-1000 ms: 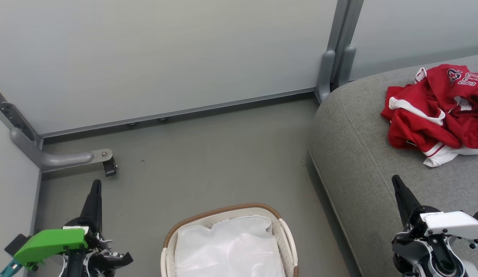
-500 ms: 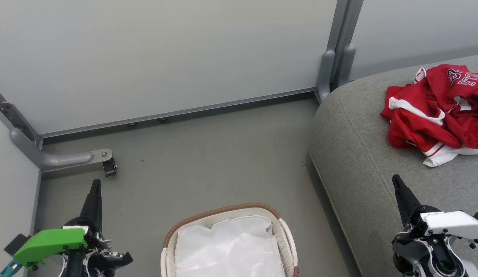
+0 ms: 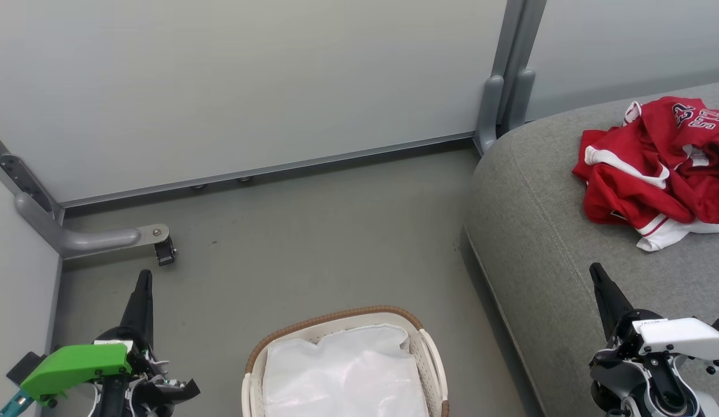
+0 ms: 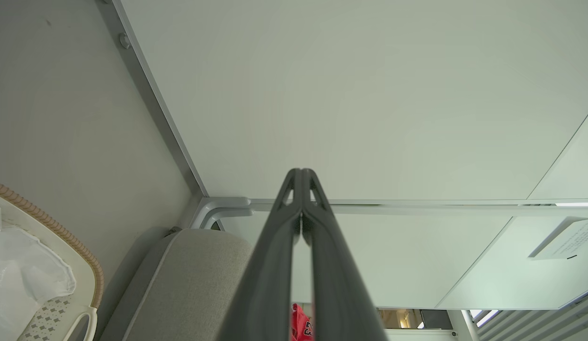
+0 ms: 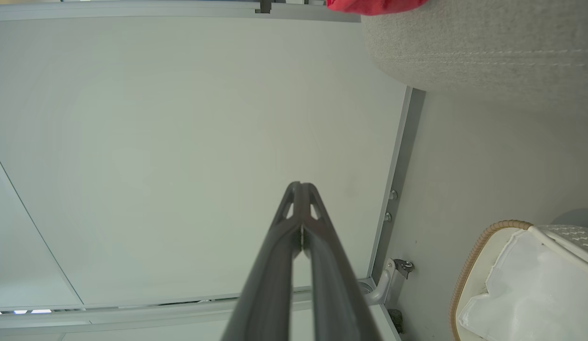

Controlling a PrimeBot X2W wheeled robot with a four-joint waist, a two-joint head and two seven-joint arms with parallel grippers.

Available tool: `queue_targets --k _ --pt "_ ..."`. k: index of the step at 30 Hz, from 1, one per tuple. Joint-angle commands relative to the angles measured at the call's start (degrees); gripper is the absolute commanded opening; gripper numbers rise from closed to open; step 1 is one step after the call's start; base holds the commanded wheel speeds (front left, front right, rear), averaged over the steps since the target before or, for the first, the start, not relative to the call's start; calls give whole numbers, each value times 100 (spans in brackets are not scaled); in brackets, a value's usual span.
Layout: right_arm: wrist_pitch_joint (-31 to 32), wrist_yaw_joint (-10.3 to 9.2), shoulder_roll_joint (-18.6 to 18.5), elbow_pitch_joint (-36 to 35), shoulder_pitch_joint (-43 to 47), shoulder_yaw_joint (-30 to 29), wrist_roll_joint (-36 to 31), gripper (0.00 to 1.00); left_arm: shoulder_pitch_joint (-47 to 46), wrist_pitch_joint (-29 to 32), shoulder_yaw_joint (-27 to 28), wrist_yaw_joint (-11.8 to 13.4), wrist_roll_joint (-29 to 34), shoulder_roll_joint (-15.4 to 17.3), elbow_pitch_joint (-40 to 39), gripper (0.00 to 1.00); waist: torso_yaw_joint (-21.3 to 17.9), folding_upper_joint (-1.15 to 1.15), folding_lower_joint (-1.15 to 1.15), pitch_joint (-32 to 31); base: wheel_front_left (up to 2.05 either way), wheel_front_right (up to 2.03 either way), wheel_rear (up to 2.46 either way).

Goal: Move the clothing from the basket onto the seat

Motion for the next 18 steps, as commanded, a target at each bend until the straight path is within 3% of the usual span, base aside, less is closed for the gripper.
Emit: queue_targets --k 1,18 --pt "15 0 -34 -23 -50 -13 21 0 -71 24 13 -38 -11 31 -15 0 0 0 0 0 0 0 0" --pt "15 0 -34 -23 -50 -13 22 0 -71 24 14 -38 -10 31 -15 0 0 0 0 0 0 0 0"
